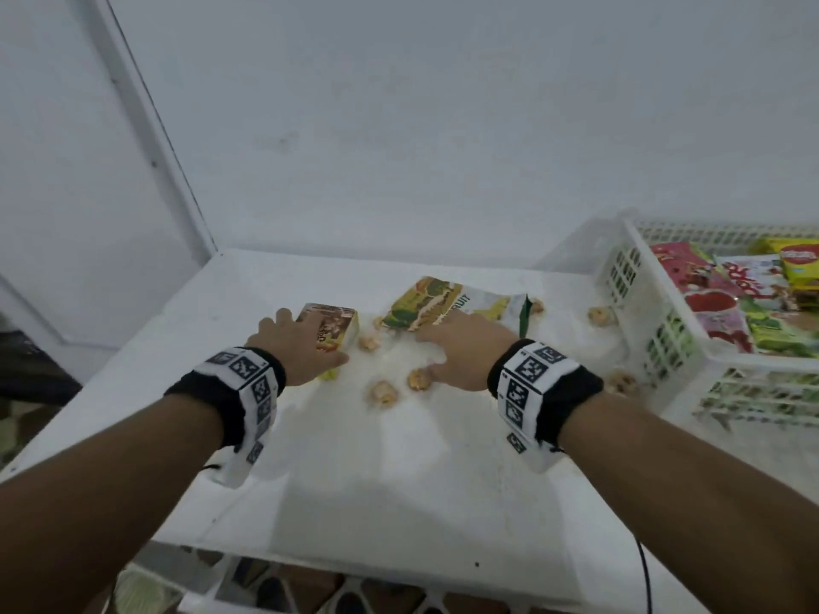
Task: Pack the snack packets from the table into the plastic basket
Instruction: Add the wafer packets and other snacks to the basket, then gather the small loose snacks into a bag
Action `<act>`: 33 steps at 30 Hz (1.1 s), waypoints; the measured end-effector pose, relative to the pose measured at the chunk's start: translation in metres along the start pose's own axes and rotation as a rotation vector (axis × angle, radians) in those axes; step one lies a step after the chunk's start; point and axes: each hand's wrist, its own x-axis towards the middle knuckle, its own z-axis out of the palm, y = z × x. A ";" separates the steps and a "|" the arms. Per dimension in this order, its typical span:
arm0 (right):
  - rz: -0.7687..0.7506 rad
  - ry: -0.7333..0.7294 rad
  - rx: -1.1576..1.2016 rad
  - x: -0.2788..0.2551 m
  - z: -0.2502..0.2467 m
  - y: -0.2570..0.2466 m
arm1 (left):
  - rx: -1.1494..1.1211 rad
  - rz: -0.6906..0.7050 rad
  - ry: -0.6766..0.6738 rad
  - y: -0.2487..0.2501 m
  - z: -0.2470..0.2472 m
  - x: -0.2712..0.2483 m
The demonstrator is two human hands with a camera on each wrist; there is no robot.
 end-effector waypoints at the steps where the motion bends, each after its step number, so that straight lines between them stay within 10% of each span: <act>1: 0.008 -0.016 -0.002 0.003 0.003 -0.002 | -0.033 -0.023 -0.032 -0.003 0.002 0.003; 15: 0.010 0.299 0.699 0.004 -0.029 -0.017 | -0.798 0.342 0.147 0.034 -0.032 -0.028; 28: 0.087 0.660 0.788 -0.101 -0.053 0.072 | -0.872 0.633 -0.087 0.152 -0.088 -0.021; 33: 0.307 0.908 0.872 -0.158 -0.048 0.130 | -1.260 0.579 -0.185 0.236 -0.083 -0.041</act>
